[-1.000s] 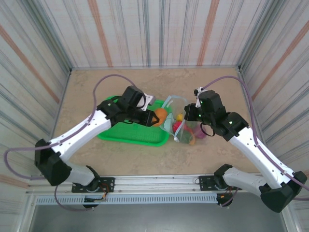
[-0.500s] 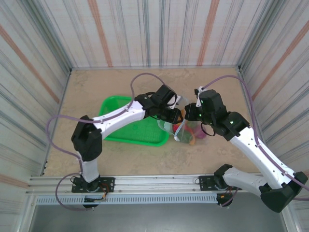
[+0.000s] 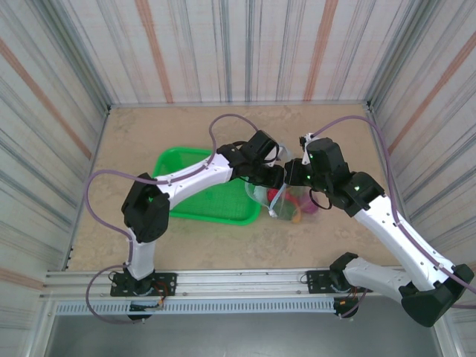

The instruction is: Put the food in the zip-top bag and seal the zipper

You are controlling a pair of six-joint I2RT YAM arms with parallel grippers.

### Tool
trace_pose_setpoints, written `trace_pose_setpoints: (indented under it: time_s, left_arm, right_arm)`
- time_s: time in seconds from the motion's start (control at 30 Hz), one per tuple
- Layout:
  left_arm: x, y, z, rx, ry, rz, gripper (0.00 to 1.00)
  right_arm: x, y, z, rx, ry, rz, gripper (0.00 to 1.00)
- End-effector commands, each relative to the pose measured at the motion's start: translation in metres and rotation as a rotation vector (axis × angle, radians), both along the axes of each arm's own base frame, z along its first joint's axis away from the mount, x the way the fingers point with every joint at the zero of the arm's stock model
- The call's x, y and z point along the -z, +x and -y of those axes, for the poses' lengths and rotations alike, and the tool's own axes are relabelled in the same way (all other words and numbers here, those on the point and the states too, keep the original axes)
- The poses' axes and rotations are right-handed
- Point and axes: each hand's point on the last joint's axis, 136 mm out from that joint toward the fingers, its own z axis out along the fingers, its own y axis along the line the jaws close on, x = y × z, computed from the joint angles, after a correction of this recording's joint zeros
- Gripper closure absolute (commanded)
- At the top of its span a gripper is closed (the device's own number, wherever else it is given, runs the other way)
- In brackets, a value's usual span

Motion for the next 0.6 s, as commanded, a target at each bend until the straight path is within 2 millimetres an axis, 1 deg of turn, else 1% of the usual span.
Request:
trace_pose_setpoints:
  time_s: [0.0, 0.1, 0.17, 0.2, 0.27, 0.33, 0.47, 0.5, 0.57]
  left_arm:
    - [-0.035, -0.001, -0.007, -0.001, -0.06, 0.052, 0.44]
    - [-0.049, -0.005, -0.022, -0.014, -0.079, 0.082, 0.64]
    - [-0.056, -0.011, -0.032, -0.019, -0.088, 0.099, 0.7]
    - [-0.06, -0.015, -0.039, -0.02, -0.088, 0.108, 0.72]
    - [-0.067, -0.024, -0.052, -0.023, -0.084, 0.128, 0.72]
    - [-0.077, -0.033, -0.068, -0.024, -0.087, 0.162, 0.7]
    - [-0.098, -0.048, -0.112, -0.061, -0.079, 0.238, 0.59]
    - [-0.104, -0.053, -0.124, -0.075, -0.083, 0.252, 0.59]
    - [-0.11, -0.063, -0.144, -0.095, -0.084, 0.264, 0.59]
  right_arm:
    - [-0.007, -0.001, 0.001, 0.01, 0.003, 0.012, 1.0]
    - [-0.007, 0.0, 0.004, 0.017, -0.004, 0.015, 1.0]
    - [-0.008, 0.0, 0.006, 0.025, -0.007, 0.02, 1.0]
    - [-0.008, 0.0, 0.008, 0.03, -0.009, 0.022, 1.0]
    - [-0.009, 0.001, 0.012, 0.043, -0.015, 0.028, 1.0]
    - [-0.004, 0.003, 0.016, 0.061, -0.025, 0.025, 1.0]
    - [0.005, 0.005, 0.019, 0.078, 0.001, -0.006, 1.0]
    - [0.007, 0.005, 0.019, 0.08, 0.004, -0.01, 1.0]
    - [0.009, 0.005, 0.018, 0.083, 0.01, -0.016, 1.0]
